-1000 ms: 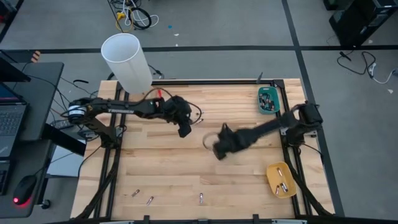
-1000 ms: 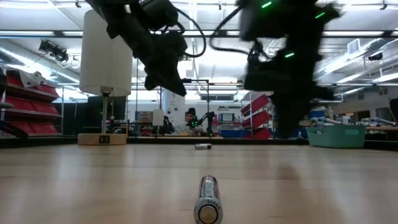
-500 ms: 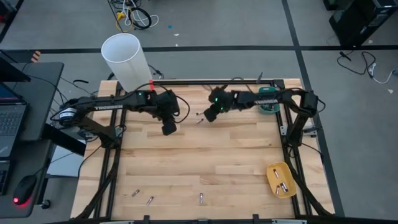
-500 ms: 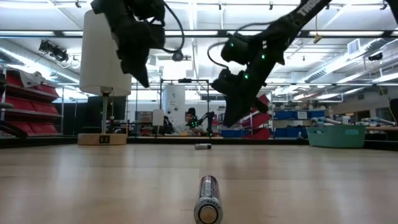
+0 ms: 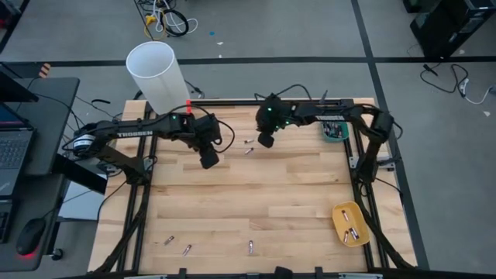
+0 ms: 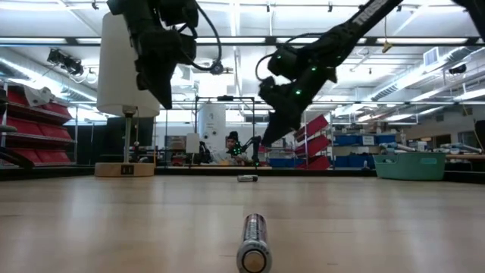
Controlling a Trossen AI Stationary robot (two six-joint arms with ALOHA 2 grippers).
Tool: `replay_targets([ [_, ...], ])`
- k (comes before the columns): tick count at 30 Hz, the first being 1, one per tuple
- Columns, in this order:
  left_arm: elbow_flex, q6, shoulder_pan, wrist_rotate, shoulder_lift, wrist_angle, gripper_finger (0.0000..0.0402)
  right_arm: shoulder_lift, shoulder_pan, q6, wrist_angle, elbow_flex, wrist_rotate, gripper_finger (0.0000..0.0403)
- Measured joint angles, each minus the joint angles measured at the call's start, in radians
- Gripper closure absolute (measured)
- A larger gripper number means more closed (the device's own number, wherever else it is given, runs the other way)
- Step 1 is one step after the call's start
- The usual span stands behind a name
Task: Sort batteries
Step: Put the silver battery into the yellow bin
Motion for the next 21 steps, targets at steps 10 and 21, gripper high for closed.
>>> replay_targets([
  [10,-0.001,-0.078,-0.019,0.004,-0.029,-0.123,0.0371,0.188,0.035,-0.072,-0.199,0.227,-0.033,0.0344],
  [21,-0.067,-0.173,-0.052,-0.081,-0.187,-0.218,0.0371,0.225,0.069,-0.205,-0.188,0.229,0.002,0.0264],
])
